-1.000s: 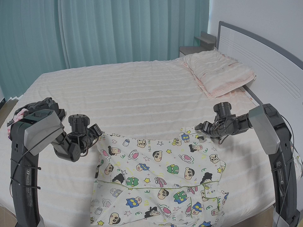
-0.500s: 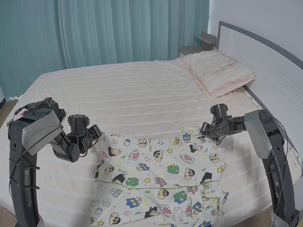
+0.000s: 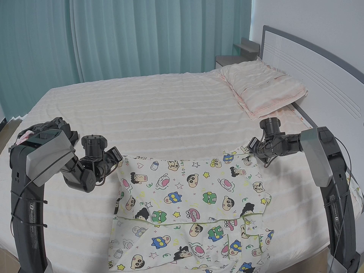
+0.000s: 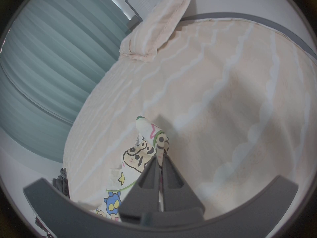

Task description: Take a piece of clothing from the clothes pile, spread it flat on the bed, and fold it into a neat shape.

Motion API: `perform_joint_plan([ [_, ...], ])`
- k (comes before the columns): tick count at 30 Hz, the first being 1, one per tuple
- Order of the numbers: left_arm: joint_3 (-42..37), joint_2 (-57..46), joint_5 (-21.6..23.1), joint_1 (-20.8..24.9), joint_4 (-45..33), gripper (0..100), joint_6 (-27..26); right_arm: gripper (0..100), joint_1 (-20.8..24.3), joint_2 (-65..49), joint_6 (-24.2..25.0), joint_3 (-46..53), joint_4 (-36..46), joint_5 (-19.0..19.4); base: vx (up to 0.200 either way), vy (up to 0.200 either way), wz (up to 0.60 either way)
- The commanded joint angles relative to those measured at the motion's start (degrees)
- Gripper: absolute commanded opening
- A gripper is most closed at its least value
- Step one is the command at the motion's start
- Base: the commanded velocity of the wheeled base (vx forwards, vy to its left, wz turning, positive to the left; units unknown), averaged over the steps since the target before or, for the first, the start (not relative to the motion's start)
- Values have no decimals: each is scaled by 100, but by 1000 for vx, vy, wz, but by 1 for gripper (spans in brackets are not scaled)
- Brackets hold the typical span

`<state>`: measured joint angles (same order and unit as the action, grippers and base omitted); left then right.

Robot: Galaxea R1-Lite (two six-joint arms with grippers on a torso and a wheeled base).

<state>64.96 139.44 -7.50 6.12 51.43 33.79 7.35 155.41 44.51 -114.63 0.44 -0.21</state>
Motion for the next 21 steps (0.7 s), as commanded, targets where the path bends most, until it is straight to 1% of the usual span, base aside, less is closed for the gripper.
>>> perform_joint_plan([
  [1, 148, 13, -6, -6, -107, 0, 5, 0, -23, -318, 32, 4, -18, 3, 0, 0, 0],
  [5, 254, 40, -24, -41, -221, 0, -4, 0, 3, -388, 23, 4, -220, 3, 0, 0, 0],
  [9, 588, 198, -103, -85, -371, 0, -31, 0, 3, -362, 32, 4, -650, -76, 0, 0, 0],
  [12, 790, 303, -156, -102, -529, 0, -31, 0, 3, -327, 14, 4, -817, -111, 0, 0, 0],
  [19, 1115, 488, -182, -85, -599, 0, -22, 0, -6, -248, 14, 4, -870, -173, 0, 0, 0],
  [21, 1220, 585, -305, -85, -643, 0, -31, 0, 3, -151, 5, 4, -870, -181, 0, 0, 0],
])
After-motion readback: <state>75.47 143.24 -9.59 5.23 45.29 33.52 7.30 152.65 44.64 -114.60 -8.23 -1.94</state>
